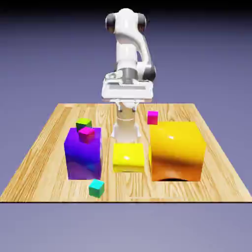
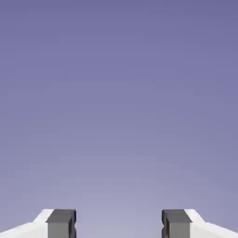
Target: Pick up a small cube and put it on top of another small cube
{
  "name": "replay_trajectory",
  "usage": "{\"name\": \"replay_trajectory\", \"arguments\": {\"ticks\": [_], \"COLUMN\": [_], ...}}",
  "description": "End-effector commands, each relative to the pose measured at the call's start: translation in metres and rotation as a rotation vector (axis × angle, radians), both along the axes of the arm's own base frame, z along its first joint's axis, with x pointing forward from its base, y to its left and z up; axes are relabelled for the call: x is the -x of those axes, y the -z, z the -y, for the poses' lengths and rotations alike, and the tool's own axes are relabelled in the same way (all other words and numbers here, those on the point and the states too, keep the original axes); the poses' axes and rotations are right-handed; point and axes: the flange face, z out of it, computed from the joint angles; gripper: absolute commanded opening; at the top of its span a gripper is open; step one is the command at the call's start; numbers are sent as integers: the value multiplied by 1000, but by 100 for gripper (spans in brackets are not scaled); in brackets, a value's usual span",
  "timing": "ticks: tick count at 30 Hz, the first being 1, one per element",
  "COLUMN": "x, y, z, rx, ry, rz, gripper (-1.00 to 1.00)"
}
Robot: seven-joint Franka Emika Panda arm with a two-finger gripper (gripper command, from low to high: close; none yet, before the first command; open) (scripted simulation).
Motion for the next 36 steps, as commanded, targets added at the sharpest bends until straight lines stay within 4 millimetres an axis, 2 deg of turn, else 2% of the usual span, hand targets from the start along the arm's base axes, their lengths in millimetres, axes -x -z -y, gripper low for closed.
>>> {"name": "replay_trajectory", "arguments": {"ticks": [1, 10, 18, 29, 33, 34, 35, 36], "x": [-8, -72, -109, -135, -123, -123, -123, -128], "y": [7, 88, 174, 289, 351, 351, 351, 334], "z": [-1, -4, 6, 39, 72, 72, 72, 63], "rx": [25, 268, 505, 856, 872, 872, 872, 873], "ry": [-29, -295, -531, -828, -839, -839, -839, -838], "rz": [-40, -405, -743, -1256, -1279, -1279, -1279, -1280], "gripper": [0, 0, 0, 0, 0, -100, -100, -100]}}
